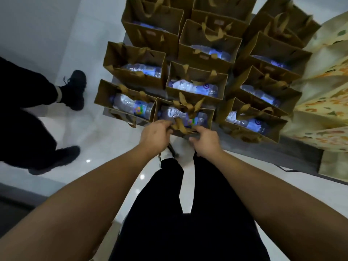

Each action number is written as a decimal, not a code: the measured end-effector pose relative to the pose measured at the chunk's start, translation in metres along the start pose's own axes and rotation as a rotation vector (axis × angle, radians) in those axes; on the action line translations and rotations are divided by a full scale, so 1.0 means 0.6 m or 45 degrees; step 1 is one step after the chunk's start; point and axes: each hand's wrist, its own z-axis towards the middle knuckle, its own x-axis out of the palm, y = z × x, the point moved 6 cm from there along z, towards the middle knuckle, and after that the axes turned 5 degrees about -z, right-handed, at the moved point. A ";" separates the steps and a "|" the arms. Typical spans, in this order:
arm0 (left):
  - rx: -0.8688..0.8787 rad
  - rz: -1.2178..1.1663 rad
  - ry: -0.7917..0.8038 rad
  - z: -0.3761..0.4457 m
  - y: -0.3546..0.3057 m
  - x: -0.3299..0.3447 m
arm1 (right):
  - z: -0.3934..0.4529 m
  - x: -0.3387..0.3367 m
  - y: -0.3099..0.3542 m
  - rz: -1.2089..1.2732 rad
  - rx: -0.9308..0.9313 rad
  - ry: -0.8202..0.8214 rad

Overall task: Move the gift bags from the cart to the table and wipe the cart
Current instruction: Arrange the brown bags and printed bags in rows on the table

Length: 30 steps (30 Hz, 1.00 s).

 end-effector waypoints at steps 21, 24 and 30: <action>-0.045 0.268 0.274 0.063 -0.090 -0.041 | 0.005 -0.053 -0.016 0.050 0.071 -0.201; 0.135 0.395 0.185 0.080 -0.167 -0.054 | -0.020 -0.116 -0.047 0.137 0.055 -0.420; 0.318 0.381 0.055 0.115 -0.301 -0.014 | -0.052 -0.212 -0.172 0.111 0.260 -0.715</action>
